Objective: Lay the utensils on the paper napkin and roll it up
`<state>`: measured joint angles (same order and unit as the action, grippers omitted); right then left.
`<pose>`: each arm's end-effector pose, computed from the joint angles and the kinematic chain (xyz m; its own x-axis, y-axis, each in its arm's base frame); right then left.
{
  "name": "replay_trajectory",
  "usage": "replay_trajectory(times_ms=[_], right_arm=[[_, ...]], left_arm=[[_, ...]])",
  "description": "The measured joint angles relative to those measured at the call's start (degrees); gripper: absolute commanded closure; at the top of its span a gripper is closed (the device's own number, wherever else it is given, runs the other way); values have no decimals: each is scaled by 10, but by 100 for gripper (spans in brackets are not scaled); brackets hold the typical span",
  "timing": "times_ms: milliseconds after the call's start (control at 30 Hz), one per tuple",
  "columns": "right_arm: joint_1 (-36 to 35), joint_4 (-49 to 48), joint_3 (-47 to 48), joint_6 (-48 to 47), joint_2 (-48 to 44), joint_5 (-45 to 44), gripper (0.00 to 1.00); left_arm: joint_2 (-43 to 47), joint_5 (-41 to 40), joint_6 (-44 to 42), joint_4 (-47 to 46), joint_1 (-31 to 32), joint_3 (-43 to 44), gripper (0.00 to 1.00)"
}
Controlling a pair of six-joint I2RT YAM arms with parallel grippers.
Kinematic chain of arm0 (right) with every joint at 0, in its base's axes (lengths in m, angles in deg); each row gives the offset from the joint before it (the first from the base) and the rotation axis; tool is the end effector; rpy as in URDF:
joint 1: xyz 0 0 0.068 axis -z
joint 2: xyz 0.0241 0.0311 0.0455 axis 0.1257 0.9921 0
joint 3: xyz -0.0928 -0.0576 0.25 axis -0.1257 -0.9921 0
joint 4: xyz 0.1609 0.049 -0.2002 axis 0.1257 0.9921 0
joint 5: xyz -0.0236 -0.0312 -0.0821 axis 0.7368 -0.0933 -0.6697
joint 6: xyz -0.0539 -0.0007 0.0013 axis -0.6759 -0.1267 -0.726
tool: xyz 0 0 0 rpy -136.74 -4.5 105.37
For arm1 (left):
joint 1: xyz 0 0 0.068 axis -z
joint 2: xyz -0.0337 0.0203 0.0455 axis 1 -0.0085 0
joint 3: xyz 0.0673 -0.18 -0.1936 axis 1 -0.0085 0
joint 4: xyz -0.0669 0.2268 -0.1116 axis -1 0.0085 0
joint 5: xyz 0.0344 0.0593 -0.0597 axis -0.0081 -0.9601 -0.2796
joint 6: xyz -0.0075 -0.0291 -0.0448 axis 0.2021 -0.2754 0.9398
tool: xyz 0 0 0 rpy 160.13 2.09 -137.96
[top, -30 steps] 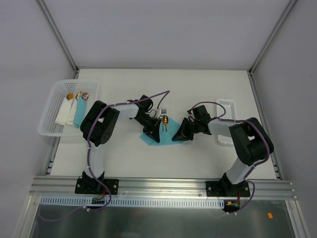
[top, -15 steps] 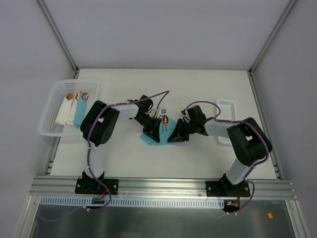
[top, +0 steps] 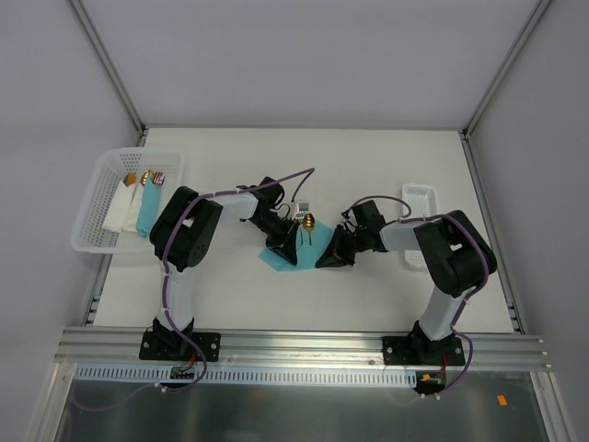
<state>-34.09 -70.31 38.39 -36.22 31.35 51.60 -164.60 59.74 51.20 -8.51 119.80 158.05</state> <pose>0.2691 0.1617 0.1084 -0.9821 -0.0124 -0.1880 -0.1523 0.6398 0.7533 0.3184 -0.2166 0.1182 -0.8422 0.4593 -0.2824 0.5032 0.4812 -0.7178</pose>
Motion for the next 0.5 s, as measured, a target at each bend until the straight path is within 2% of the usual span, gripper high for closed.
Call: replay_trajectory(times_ms=[500], right_arm=[[65, -26, -54, -6, -20, 38, 95]], left_arm=[[-8, 11, 5, -6, -4, -1, 94]])
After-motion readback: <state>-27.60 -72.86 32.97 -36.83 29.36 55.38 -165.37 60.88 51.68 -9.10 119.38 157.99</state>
